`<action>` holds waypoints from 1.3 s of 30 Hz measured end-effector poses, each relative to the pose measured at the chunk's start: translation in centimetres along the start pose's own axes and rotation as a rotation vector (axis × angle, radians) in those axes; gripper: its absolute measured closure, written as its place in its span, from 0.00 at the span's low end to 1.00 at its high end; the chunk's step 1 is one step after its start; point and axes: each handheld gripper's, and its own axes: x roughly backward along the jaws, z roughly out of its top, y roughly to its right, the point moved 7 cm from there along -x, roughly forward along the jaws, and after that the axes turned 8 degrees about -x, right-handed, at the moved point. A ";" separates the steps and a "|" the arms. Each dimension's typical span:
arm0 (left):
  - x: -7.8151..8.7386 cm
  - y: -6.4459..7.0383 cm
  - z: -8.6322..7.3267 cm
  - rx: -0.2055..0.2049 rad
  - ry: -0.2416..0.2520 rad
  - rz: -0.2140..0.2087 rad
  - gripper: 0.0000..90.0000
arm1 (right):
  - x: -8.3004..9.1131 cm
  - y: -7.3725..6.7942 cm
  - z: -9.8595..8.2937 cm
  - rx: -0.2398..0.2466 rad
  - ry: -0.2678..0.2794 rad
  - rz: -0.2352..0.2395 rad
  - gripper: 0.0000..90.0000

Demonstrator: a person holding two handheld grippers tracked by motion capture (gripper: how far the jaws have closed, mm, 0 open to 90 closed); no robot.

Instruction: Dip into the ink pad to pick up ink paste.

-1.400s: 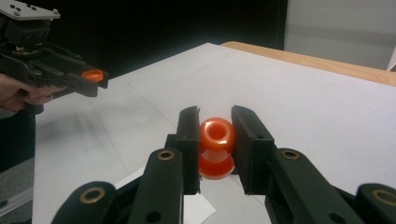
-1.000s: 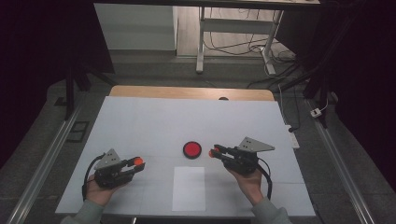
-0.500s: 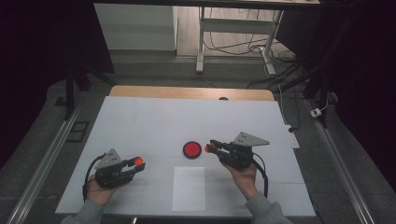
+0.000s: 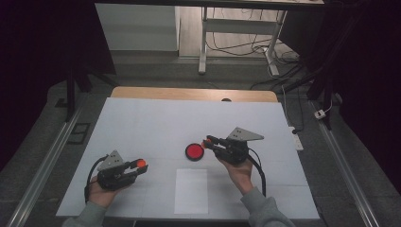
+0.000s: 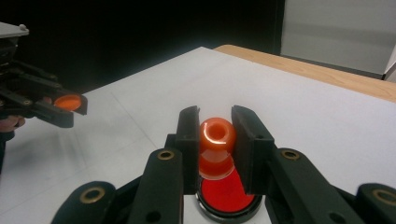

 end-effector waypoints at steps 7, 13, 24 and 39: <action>0.0 0.0 0.0 0.000 -0.002 0.003 0.72 | -1.4 0.4 0.2 -0.008 0.008 0.008 0.80; 0.0 -0.1 -0.1 0.001 -0.005 0.009 0.72 | -2.4 0.9 0.2 0.017 -0.004 0.007 0.80; -0.1 0.0 -0.1 -0.004 -0.010 0.006 0.72 | -3.6 1.3 -0.5 0.010 -0.040 0.001 0.80; -0.1 -0.1 -0.3 -0.003 -0.015 0.004 0.72 | -5.6 1.5 -2.2 0.017 -0.120 -0.007 0.80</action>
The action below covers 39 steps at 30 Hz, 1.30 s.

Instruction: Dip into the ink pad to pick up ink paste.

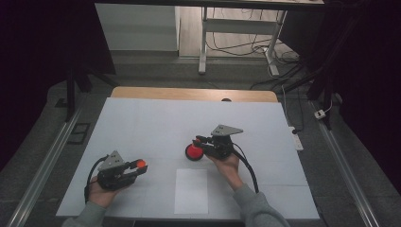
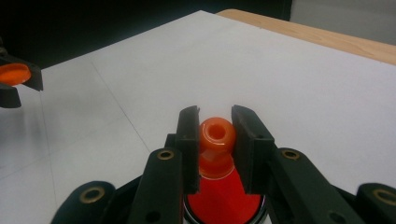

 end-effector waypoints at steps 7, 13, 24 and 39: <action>0.1 0.0 0.0 0.001 0.000 0.000 0.72 | -0.4 0.4 -0.8 0.003 -0.039 -0.011 0.80; 0.0 0.1 0.0 -0.002 -0.002 -0.002 0.72 | -0.9 0.4 -1.4 0.020 -0.065 -0.021 0.80; 0.0 0.1 0.0 -0.005 -0.006 -0.002 0.72 | -1.5 0.6 -2.2 0.049 -0.100 -0.048 0.80; -0.1 0.1 -0.1 -0.004 -0.007 -0.005 0.72 | -1.9 0.6 -2.5 0.076 -0.106 -0.066 0.80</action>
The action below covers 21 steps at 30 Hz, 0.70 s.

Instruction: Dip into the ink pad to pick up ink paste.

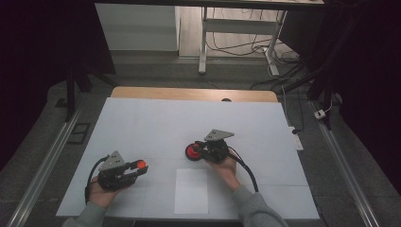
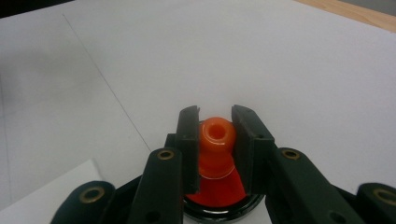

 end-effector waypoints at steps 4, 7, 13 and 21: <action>0.0 0.0 0.0 0.000 0.000 0.000 0.72 | -0.2 0.1 -0.2 0.001 -0.010 -0.005 0.80; 0.0 0.0 0.0 0.000 -0.001 0.000 0.72 | -0.3 0.2 -0.3 0.006 -0.015 -0.012 0.80; 0.0 0.0 0.0 0.000 -0.001 -0.001 0.72 | -0.4 0.2 -0.5 0.009 -0.020 -0.015 0.80; -0.1 0.1 0.0 -0.001 -0.003 -0.001 0.72 | -0.6 0.1 -0.6 0.013 -0.014 -0.018 0.80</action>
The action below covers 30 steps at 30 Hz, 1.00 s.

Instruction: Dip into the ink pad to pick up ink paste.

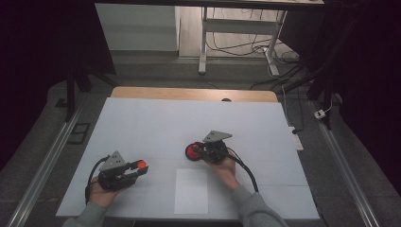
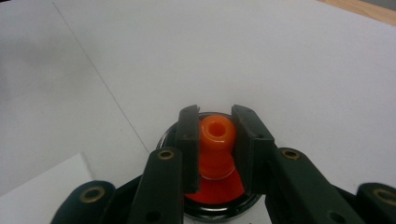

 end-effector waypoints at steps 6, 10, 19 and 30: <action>0.0 0.1 0.0 0.003 -0.002 0.000 0.72 | 0.0 -0.1 -0.2 0.013 0.003 -0.009 0.81; 0.0 0.1 0.0 0.004 0.000 0.002 0.72 | 0.0 -0.1 -0.2 0.020 0.007 -0.011 0.81; -0.1 0.1 -0.1 0.003 -0.004 0.003 0.72 | 0.0 -0.1 -0.3 0.025 0.012 -0.016 0.81; 0.0 0.0 -0.1 0.005 -0.002 0.003 0.72 | 0.0 -0.2 -0.4 0.037 0.023 -0.022 0.81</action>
